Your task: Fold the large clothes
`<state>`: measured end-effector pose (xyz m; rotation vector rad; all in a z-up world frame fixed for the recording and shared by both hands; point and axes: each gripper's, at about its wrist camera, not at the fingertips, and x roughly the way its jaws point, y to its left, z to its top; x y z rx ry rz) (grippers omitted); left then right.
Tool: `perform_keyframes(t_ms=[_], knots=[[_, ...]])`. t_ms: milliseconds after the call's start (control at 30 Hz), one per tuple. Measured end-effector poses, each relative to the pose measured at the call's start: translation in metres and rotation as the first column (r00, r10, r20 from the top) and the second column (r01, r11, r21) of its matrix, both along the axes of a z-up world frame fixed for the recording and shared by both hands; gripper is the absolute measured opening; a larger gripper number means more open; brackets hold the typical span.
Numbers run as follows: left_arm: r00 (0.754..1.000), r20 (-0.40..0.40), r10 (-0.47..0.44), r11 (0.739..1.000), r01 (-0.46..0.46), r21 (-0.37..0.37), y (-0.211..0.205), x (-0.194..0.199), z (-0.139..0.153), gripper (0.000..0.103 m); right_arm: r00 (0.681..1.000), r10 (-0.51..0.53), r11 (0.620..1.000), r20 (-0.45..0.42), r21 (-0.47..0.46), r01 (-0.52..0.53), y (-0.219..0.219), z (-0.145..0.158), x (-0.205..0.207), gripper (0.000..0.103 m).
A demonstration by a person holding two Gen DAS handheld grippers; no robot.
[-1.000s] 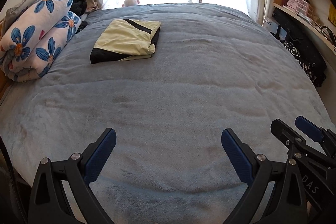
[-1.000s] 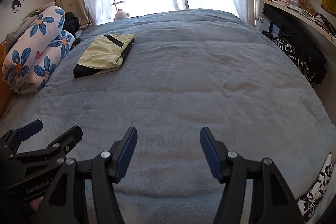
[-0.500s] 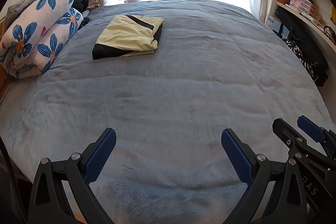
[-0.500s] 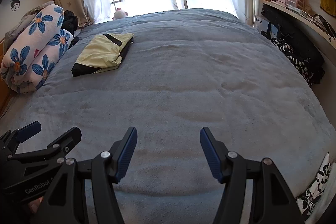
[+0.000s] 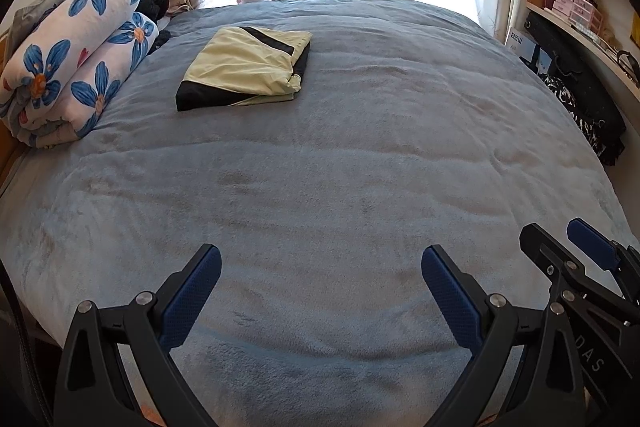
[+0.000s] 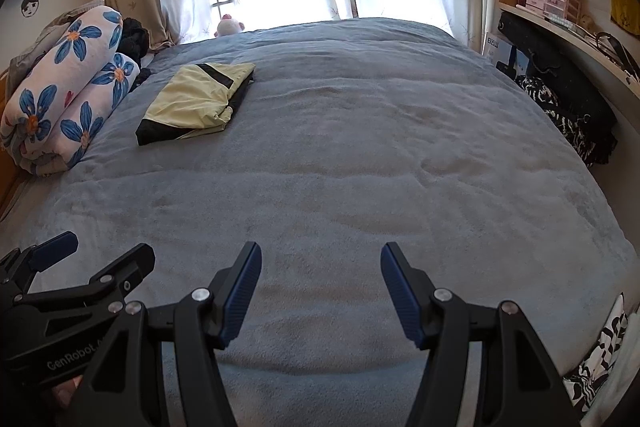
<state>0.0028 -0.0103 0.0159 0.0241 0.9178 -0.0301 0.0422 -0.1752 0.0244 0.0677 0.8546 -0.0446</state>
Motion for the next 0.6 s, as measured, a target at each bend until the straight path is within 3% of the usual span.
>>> perform_keyframes(t_ms=[600], knots=[[1.000, -0.019, -0.003, 1.000, 0.002, -0.009, 0.0070, 0.0033, -0.0027, 0.100, 1.000, 0.003, 1.000, -0.006, 0.000, -0.003, 0.0000, 0.0000, 0.0001, 0.062]])
